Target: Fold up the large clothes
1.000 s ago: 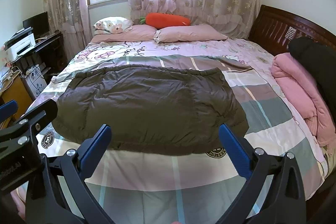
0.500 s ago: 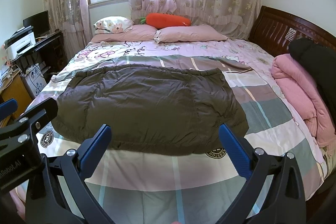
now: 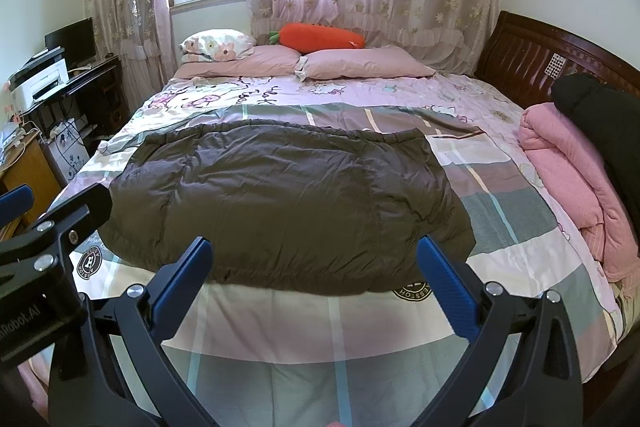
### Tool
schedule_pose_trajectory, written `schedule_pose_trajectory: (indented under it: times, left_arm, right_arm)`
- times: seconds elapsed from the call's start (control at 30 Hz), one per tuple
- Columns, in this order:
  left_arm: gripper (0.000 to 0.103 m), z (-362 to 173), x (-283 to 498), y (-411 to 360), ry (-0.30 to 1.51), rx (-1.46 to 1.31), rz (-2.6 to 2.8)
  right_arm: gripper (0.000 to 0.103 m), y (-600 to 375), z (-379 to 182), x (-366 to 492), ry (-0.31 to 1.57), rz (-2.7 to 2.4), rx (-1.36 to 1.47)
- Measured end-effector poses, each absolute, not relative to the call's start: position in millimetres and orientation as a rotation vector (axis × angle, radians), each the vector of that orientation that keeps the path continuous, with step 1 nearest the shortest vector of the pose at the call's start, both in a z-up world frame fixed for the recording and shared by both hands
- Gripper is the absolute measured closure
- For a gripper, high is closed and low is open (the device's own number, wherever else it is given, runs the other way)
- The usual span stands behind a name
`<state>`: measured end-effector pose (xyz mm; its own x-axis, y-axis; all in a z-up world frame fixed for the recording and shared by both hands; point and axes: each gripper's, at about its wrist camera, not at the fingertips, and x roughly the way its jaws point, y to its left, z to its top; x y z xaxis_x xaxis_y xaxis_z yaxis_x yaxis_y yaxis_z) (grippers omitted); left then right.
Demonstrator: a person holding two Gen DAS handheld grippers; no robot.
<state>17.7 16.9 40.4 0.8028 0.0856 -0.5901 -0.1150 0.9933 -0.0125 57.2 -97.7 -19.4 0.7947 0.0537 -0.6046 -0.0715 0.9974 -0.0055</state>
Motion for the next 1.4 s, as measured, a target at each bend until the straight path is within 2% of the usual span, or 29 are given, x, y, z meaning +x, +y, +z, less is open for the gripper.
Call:
schedule_pose_trajectory:
  times: [1.4]
  left_arm:
    - [0.002,41.7,17.6,20.3,0.639,-0.051,0.071]
  right_arm:
    - [0.001,-95.5,-26.4,57.3,0.648,0.083,-0.045]
